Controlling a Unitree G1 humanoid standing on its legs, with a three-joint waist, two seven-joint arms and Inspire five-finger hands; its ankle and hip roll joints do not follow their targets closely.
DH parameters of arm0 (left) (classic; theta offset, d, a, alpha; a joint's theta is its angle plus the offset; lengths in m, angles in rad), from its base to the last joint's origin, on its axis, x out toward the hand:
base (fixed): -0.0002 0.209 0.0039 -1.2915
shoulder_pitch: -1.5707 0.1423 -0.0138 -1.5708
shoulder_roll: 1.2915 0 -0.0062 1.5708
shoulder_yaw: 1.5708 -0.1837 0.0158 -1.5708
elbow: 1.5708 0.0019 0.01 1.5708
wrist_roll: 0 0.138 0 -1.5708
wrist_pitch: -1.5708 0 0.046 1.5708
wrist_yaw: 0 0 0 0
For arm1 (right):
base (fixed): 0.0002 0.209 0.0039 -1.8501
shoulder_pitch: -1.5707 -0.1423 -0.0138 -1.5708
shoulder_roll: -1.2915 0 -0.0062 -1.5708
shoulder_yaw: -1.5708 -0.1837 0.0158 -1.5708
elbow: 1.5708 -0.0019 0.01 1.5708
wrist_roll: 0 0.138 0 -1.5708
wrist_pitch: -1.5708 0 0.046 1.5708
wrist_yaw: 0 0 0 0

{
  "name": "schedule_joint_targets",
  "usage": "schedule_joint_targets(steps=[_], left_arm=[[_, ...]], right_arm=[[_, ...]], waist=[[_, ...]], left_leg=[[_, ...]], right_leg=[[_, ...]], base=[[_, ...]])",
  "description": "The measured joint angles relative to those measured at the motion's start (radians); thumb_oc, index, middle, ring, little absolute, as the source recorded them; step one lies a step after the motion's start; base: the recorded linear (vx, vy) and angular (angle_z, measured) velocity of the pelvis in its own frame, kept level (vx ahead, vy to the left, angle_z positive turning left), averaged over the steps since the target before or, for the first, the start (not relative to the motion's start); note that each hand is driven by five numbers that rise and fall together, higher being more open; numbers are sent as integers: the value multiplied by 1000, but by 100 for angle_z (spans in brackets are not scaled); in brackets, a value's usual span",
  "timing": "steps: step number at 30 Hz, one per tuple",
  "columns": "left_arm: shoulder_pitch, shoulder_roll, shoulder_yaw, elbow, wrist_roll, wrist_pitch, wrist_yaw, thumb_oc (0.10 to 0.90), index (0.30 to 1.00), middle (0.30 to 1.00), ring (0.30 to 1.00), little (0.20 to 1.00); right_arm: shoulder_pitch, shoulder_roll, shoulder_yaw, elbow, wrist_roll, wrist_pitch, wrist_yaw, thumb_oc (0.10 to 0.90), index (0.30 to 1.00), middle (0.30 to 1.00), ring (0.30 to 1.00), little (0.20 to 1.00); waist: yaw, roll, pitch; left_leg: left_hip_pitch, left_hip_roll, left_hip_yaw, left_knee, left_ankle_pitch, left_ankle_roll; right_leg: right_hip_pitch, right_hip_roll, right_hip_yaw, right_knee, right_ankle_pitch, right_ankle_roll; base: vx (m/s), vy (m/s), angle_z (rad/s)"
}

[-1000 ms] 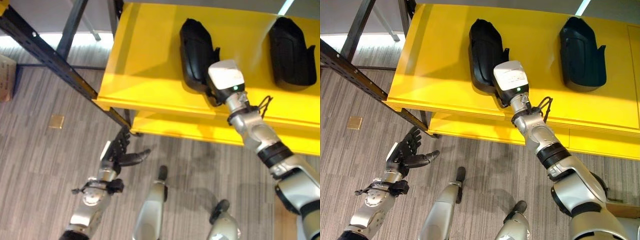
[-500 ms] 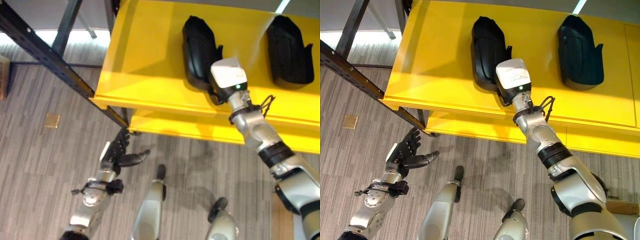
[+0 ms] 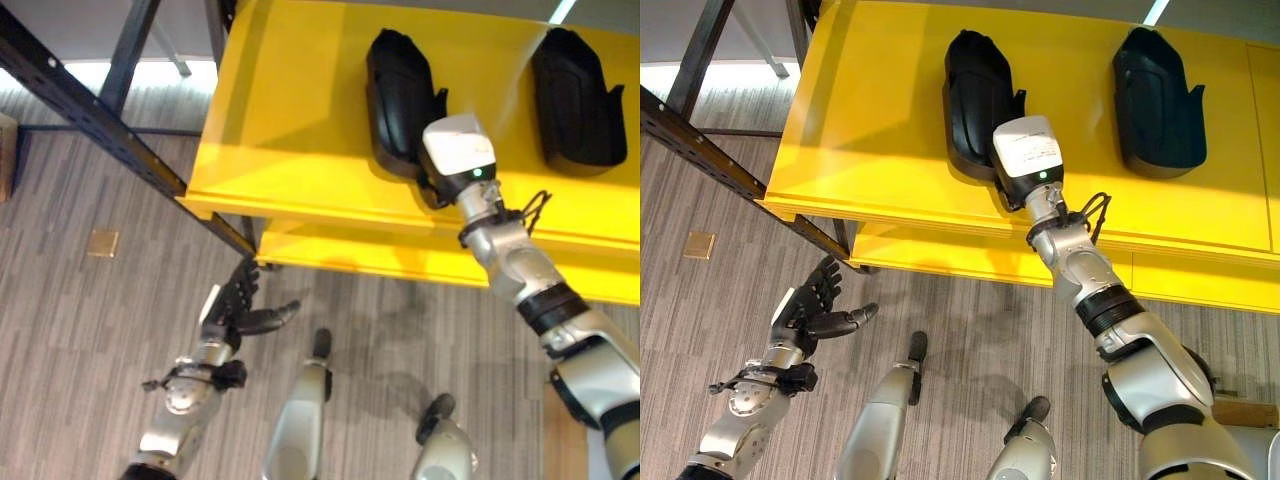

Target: Move parts from the plastic box to the shelf.

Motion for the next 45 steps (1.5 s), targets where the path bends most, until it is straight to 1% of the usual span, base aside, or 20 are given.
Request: schedule_joint_targets(steps=[9,13,45], left_arm=[[1,0,0,0,0,0,1,900,1000,1000,1000,1000],[1,0,0,0,0,0,1,900,1000,1000,1000,1000],[14,0,0,0,-1,0,1,900,1000,1000,1000,1000]], right_arm=[[-15,0,0,39,11,0,-16,400,300,300,300,300],[-18,0,0,47,39,0,-24,400,300,300,300,300],[-80,0,4,142,48,1,-25,400,300,300,300,300]], waist=[[3,0,0],[2,0,0],[2,-1,1]], left_leg=[[-1,-1,0,0,0,0],[-1,-1,0,-1,0,1],[-1,-1,0,-4,1,1]], right_leg=[[-1,-1,0,-1,0,0],[-2,-1,0,0,0,0],[-3,-1,1,1,0,1]], base=[[0,0,0],[0,0,0],[0,0,0]])
